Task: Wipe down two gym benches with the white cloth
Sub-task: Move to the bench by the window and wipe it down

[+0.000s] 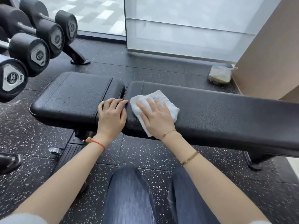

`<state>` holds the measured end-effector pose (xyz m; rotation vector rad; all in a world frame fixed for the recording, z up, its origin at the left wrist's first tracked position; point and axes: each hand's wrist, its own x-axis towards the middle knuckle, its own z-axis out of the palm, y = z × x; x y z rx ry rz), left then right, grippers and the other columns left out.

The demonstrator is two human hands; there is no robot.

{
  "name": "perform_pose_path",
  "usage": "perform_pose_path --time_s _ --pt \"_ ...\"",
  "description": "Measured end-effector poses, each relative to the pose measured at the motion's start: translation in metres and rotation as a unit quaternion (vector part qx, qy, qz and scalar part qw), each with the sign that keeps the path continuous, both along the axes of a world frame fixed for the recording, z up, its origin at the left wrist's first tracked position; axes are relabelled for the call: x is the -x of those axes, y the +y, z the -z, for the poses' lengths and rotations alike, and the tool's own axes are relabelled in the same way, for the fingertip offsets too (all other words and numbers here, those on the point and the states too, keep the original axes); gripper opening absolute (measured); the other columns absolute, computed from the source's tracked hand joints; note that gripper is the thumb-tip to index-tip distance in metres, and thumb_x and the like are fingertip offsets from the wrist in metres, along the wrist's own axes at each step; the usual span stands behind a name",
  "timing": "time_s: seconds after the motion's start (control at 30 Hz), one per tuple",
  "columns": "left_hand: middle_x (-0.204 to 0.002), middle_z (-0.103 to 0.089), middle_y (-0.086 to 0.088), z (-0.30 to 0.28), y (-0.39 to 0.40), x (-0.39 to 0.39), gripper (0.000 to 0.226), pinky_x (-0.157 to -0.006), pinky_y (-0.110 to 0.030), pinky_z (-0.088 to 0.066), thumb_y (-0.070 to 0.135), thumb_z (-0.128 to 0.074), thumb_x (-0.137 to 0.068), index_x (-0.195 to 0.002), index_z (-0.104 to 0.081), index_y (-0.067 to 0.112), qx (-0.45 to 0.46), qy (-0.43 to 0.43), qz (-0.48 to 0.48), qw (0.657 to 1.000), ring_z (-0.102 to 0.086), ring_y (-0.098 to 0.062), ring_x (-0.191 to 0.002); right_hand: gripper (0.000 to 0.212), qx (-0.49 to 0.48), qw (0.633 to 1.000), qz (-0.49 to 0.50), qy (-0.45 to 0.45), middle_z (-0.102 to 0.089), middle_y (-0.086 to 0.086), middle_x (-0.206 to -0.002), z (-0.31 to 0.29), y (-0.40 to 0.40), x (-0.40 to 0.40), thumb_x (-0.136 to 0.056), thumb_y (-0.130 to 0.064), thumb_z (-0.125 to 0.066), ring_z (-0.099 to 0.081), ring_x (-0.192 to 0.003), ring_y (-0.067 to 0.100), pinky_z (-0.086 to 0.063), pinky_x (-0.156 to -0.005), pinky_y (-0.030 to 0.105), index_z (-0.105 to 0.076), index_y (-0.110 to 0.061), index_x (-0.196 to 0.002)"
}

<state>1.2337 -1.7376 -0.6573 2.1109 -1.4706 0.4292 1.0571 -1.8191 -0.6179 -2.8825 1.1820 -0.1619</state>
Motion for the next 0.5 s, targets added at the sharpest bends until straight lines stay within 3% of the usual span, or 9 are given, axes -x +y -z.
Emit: perform_pose_path --time_s 0.23,0.5 --pt "-0.125 -0.062 0.008 -0.005 0.000 0.003 0.031 -0.111 -0.046 -0.029 0.029 -0.047 -0.095 -0.122 -0.062 0.027 -0.008 0.021 0.003 1.000 -0.049 -0.020 -0.124 0.046 -0.019 0.995 0.096 -0.002 -0.025 0.005 -0.160 -0.007 -0.045 0.039 -0.103 -0.040 -0.027 -0.017 -0.149 0.033 -0.012 -0.120 0.051 -0.027 -0.038 -0.150" --pt "-0.126 -0.063 0.006 -0.008 0.002 0.004 0.031 -0.111 -0.047 -0.029 0.026 -0.050 -0.095 -0.123 -0.063 0.024 -0.017 0.034 0.000 0.999 -0.049 -0.022 -0.125 0.050 0.018 0.999 -0.040 -0.015 -0.034 0.011 -0.156 0.007 0.034 0.005 -0.103 -0.043 -0.022 -0.028 -0.145 0.036 -0.019 -0.119 0.051 -0.030 -0.033 -0.151"
